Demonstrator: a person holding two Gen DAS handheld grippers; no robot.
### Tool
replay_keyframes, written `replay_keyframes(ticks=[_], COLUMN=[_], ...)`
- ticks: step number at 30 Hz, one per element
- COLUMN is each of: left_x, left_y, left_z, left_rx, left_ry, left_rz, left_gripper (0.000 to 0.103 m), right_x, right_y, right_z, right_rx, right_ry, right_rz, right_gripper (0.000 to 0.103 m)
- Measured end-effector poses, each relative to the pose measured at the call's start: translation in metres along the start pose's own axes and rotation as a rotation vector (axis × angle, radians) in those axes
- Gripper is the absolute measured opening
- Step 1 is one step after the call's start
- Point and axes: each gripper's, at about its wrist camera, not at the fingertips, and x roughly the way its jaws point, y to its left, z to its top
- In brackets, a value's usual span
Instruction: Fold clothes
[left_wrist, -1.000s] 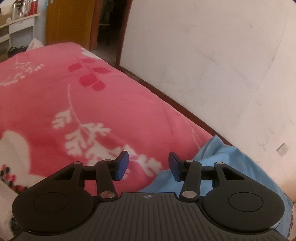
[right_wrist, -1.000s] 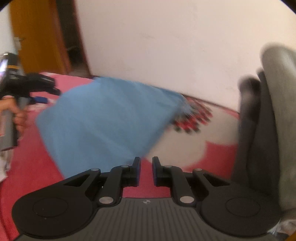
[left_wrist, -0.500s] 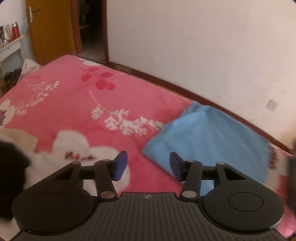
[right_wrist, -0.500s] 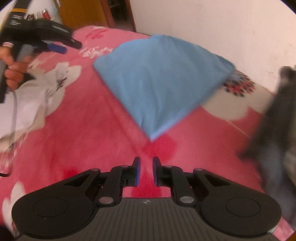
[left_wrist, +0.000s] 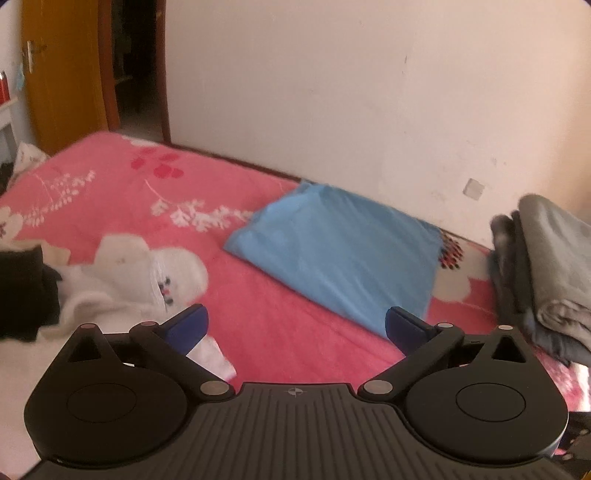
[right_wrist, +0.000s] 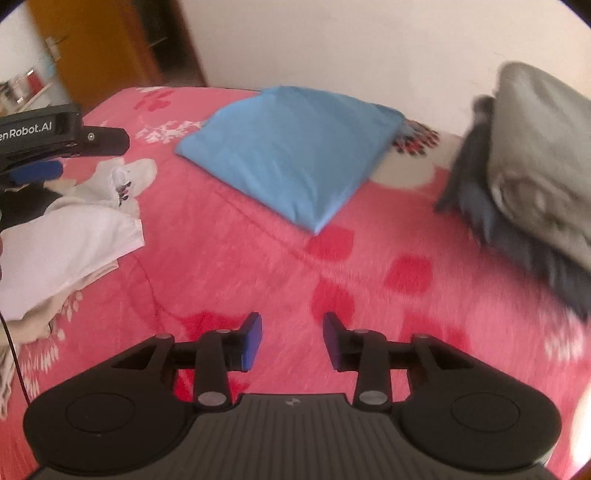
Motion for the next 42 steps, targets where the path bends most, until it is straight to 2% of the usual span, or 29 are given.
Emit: replay_keyframes(ticks=[4,6,9,13,16,20,25,31,42], left_x=[-0.023,-0.035,-0.05,-0.064,-0.074,-0.082,-0.089,-0.093,-0.088], left_y=[-0.005,-0.007,-0.011,-0.01,-0.005,-0.002,-0.005,-0.01,-0.019], left_z=[-0.004,-0.005,-0.005,-0.008,-0.013,-0.019,-0.026,-0.027,-0.028], left_rx=[0.057,0.097,0.143,0.147,0.117,0.131,0.162,0.145,0.154], left_ry=[0.009,0.005,0.014,0.042,0.05,0.082,0.077,0.05,0.049], left_rz=[-0.029,-0.028,-0.027,-0.031,-0.036,-0.063,-0.044,-0.057,-0.03], left_gripper=[0.103,0.103,0.103,0.103,0.103,0.103,0.103,0.103,0.103], right_x=[-0.017,-0.025,-0.044,-0.066,-0.076,-0.088,-0.099,-0.106,-0.105], right_y=[0.01,0.015,0.023,0.032,0.042,0.052,0.056,0.054,0.05], right_z=[-0.012,-0.017,-0.021,-0.023,-0.029,-0.04,-0.046,-0.046,-0.047], right_rx=[0.102,0.153,0.192,0.23,0.225,0.21,0.218,0.211,0.198], right_ry=[-0.005,-0.007,-0.033,-0.063,-0.067,-0.072,-0.082,-0.104,-0.107], right_rz=[-0.055,-0.083,-0.141,-0.198,-0.251,-0.29,-0.321,-0.347,-0.369], right_gripper=[0.05,0.064,0.072,0.08,0.087,0.095,0.098,0.1,0.1])
